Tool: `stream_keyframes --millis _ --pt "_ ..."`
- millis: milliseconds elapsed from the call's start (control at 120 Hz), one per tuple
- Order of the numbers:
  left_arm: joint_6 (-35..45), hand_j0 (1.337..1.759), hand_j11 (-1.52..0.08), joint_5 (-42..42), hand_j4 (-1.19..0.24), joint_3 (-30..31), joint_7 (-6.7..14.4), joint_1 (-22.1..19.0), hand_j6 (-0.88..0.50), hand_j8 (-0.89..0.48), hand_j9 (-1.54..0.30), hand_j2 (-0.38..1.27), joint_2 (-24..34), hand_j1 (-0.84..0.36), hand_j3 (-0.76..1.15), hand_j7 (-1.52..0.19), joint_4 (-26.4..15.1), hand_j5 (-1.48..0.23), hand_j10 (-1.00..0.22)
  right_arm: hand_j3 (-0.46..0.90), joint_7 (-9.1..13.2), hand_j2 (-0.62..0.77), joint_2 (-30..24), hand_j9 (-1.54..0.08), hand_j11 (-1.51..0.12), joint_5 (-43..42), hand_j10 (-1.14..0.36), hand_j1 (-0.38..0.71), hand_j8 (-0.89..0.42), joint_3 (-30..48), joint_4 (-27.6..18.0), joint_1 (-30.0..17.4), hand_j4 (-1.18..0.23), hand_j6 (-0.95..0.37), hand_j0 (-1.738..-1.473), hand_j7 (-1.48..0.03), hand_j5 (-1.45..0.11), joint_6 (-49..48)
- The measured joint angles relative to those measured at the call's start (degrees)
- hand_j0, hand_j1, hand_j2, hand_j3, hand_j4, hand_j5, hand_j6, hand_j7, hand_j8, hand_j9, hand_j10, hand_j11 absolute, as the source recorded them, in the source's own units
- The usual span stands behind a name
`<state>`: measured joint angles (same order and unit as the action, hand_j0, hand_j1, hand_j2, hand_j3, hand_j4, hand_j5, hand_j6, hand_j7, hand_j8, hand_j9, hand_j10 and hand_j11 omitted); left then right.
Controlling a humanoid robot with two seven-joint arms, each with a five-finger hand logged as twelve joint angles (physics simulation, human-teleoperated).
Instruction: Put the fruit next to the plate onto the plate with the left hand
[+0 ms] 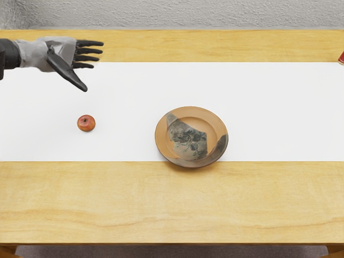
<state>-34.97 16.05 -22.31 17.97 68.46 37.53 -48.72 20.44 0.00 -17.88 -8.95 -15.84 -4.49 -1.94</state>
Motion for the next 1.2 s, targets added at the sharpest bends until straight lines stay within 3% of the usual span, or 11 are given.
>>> stream_keyframes --millis 133,217,475,825,1200 --pt "0.0 1.657 0.0 2.0 0.0 0.2 0.2 -0.1 0.0 0.0 0.0 0.0 0.7 0.35 0.0 0.0 0.0 0.0 0.0 0.0 0.0 0.0 0.0 -0.03 -0.03 0.0 -0.02 -0.32 -0.02 0.0 0.2 0.0 -0.02 -0.02 -1.657 -0.03 -0.03 0.0" --pt "1.5 1.657 0.0 8.3 0.0 1.6 0.8 0.3 0.0 0.0 0.0 0.0 -0.5 0.35 0.0 0.0 -0.2 0.0 0.0 0.0 0.0 0.0 0.0 -0.03 -0.03 0.0 -0.02 -0.32 -0.02 0.1 0.4 -0.1 -0.02 -0.02 -1.657 -0.03 -0.03 0.0" --pt "28.7 1.658 0.0 23.3 0.0 18.5 6.1 3.3 0.0 0.0 0.0 0.0 -10.1 0.35 0.0 0.0 -4.7 0.0 0.0 0.0 0.0 0.0 0.0 -0.03 -0.03 0.0 -0.02 -0.32 -0.02 0.1 0.4 -0.1 -0.02 -0.02 -1.658 -0.03 -0.03 0.0" --pt "36.1 1.658 -0.01 24.6 -0.01 28.3 7.1 3.5 -0.01 -0.01 -0.01 0.0 -16.2 0.34 0.0 -0.01 -5.5 -0.01 -0.01 0.0 0.0 0.0 0.0 -0.03 -0.03 0.0 -0.02 -0.32 -0.02 0.1 0.5 -0.1 -0.02 -0.02 -1.658 -0.03 -0.03 0.0" --pt "42.7 1.658 -0.28 23.9 -0.22 34.1 7.6 5.3 -0.22 -0.22 -0.28 0.04 -14.7 0.09 0.0 -0.28 -10.6 -0.28 -0.22 0.0 0.0 0.0 0.0 -0.03 -0.03 0.0 -0.02 -0.32 -0.02 0.1 0.5 -0.1 -0.02 -0.02 -1.658 -0.03 -0.03 0.0"
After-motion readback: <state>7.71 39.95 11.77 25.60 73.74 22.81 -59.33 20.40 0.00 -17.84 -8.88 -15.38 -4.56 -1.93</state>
